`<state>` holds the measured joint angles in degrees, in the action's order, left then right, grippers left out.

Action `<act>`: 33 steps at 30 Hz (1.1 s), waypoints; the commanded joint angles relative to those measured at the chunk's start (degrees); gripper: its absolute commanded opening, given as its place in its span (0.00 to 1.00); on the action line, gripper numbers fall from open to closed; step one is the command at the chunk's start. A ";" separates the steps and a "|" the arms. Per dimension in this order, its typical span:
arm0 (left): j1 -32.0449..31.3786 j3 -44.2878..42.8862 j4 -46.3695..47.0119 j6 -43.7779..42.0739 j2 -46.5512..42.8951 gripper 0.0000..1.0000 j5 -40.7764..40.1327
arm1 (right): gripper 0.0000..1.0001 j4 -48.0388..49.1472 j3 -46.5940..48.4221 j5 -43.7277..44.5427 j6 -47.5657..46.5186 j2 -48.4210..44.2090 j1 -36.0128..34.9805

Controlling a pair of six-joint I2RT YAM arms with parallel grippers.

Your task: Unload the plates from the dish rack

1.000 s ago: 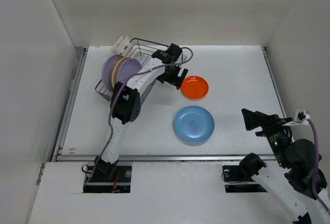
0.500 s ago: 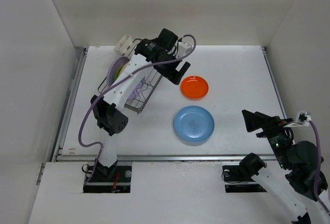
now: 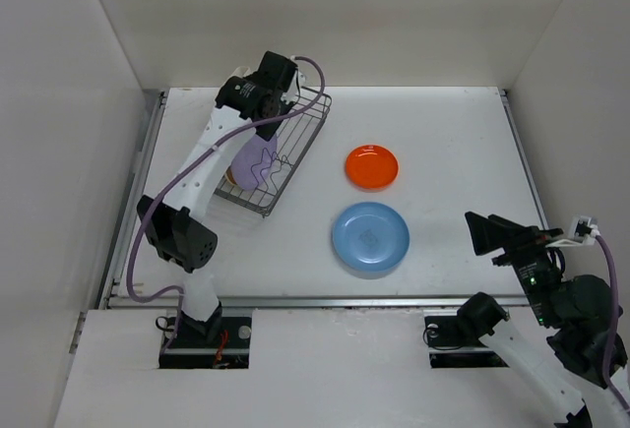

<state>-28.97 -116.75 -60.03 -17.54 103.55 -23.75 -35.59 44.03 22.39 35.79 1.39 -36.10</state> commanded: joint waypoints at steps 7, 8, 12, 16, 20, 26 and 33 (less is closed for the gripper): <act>3.30 2.84 2.99 1.90 2.88 0.45 -3.15 | 1.00 2.90 0.00 -1.21 -0.81 -2.35 -0.38; 3.83 2.84 3.51 1.90 2.89 0.45 -3.15 | 1.00 2.90 0.00 -1.21 -0.81 -2.35 -0.38; 4.97 1.70 3.52 2.51 4.81 0.43 -2.27 | 1.00 2.90 0.00 -1.21 -0.81 -2.35 -0.38; 5.68 1.00 3.52 3.04 7.01 0.43 -1.74 | 1.00 2.90 0.00 -1.21 -0.81 -2.35 -0.38; 6.21 -0.15 2.81 3.57 8.43 0.38 0.45 | 1.00 2.90 0.00 -1.21 -0.81 -2.35 -0.38; 6.73 0.90 2.29 4.09 9.48 0.30 1.60 | 1.00 2.90 0.00 -1.21 -0.81 -2.35 -0.38; 6.74 2.75 3.60 6.73 7.38 0.45 2.13 | 1.00 2.90 0.00 -1.21 -0.81 -2.35 -0.38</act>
<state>-22.37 -115.46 -56.23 -13.45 111.79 -24.80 -35.53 44.03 22.00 35.79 0.73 -36.10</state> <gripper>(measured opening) 0.430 1.000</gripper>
